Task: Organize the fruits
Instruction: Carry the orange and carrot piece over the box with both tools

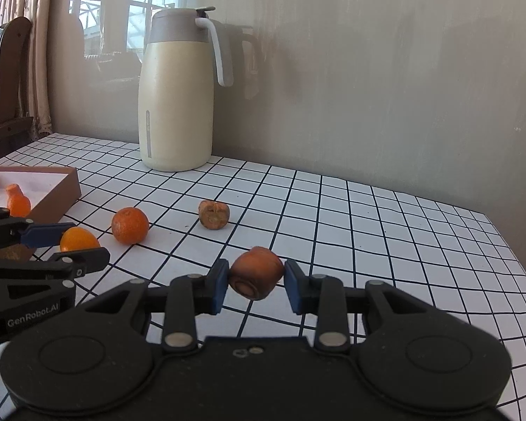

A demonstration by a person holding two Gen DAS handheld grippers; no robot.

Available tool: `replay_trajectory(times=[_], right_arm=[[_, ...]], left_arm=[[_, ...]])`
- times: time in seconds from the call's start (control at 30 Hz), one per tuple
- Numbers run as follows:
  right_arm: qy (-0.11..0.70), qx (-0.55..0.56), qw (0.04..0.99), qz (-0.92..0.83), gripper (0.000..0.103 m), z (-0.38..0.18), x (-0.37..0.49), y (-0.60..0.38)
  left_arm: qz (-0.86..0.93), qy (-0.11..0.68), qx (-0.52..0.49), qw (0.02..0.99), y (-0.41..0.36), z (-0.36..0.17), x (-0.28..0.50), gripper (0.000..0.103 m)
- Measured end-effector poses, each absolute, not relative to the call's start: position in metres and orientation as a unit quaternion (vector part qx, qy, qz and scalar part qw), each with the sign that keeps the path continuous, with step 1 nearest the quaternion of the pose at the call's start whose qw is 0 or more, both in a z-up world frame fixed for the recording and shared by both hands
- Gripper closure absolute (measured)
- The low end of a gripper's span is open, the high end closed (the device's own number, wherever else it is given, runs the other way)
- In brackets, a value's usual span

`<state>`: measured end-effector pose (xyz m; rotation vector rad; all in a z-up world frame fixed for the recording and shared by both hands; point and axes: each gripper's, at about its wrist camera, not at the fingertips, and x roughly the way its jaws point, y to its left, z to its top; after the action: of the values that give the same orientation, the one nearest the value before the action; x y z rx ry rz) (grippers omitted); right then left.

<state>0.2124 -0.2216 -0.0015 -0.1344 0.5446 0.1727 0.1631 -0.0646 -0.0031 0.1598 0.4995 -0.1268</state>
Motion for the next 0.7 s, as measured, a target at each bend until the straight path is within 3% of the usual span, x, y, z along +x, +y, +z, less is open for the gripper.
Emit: replay_trajectory(times=[0.7], right_arm=[[0.236,-0.072,0.961,0.128,0.077,0.026,0.130,-0.191]], left_arm=[[-0.019,0.219,0.059,0.974,-0.016,0.023,0.072,0.066]])
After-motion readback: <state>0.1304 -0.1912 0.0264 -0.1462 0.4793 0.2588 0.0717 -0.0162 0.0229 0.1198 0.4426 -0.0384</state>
